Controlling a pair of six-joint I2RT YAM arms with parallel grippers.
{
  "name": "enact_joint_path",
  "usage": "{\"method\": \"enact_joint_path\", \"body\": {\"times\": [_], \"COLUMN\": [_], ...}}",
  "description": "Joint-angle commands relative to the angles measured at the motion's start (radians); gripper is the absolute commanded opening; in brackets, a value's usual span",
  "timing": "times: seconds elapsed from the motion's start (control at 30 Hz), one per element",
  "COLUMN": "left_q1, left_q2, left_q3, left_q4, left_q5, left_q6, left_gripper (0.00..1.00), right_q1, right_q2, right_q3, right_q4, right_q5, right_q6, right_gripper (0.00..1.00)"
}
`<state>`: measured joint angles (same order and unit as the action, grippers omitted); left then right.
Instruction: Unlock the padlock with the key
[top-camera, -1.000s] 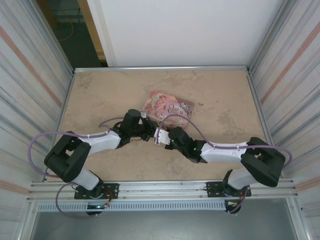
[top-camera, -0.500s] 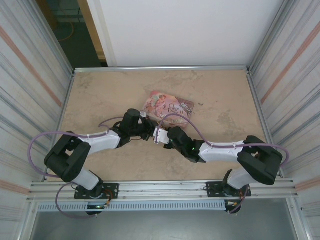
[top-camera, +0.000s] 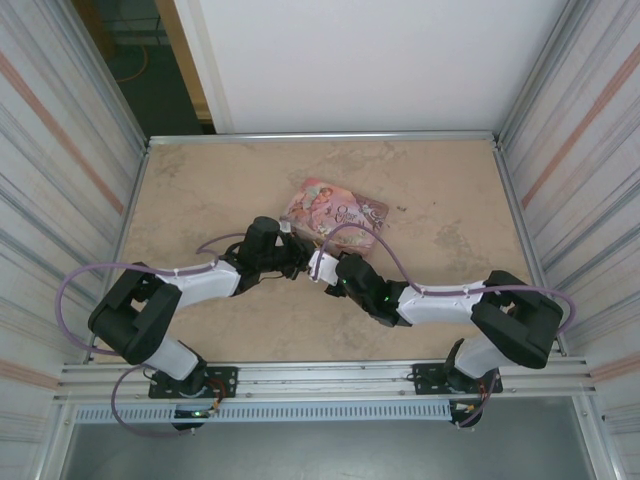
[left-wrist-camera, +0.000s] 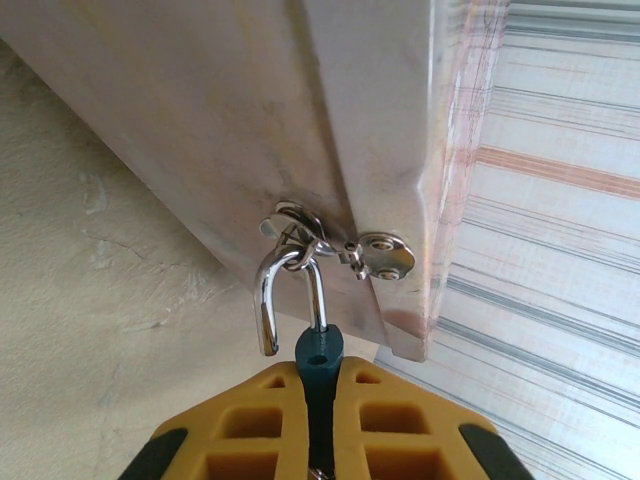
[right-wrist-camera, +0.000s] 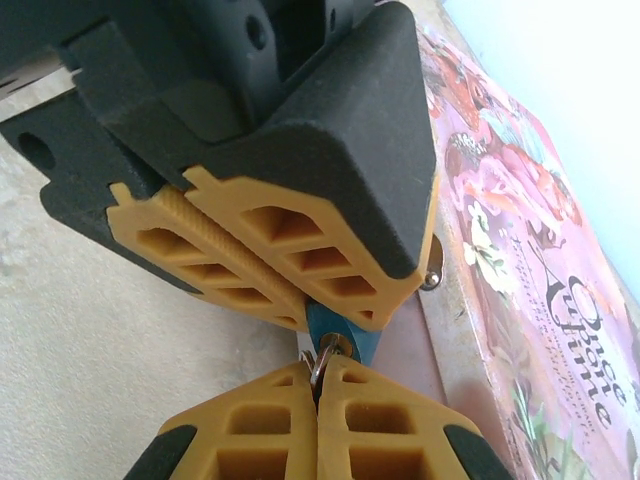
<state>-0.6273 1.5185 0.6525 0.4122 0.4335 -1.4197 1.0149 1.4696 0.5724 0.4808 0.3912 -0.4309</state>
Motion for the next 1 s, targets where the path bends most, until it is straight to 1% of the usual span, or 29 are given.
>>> {"method": "enact_joint_path", "body": {"times": [0.0,0.23,0.33,0.5,0.7,0.8,0.97], "left_q1": [-0.006,-0.035,-0.055,-0.104,-0.169,-0.188,-0.206], "left_q2": [-0.017,-0.011,-0.009,0.006,0.066,0.087,0.098], "left_q3": [-0.006,-0.014,-0.019,-0.037,-0.047,-0.043,-0.030], "left_q4": [0.071,0.074,0.076,0.107,0.181,0.199,0.163], "left_q5": [0.038,0.021,0.003,-0.039,-0.070,-0.087,-0.116], "left_q6": [0.007,0.003,-0.003,-0.032,-0.085,-0.085,-0.060], "left_gripper": [0.00,0.00,0.00,0.00,0.00,0.00,0.00], "right_q1": [0.000,-0.014,-0.035,-0.101,-0.191,-0.208,-0.231], "right_q2": [0.014,0.003,-0.009,-0.041,-0.064,-0.070,-0.078], "right_q3": [0.006,0.003,-0.020,-0.080,-0.131,-0.143,-0.185], "right_q4": [0.105,0.107,0.114,0.126,0.113,0.101,0.112], "right_q5": [-0.009,-0.028,-0.072,-0.179,-0.325,-0.337,-0.316], "right_q6": [0.112,0.317,0.396,0.531,0.636,0.657,0.686], "right_gripper": [0.00,0.00,0.00,0.00,0.00,0.00,0.00]}}
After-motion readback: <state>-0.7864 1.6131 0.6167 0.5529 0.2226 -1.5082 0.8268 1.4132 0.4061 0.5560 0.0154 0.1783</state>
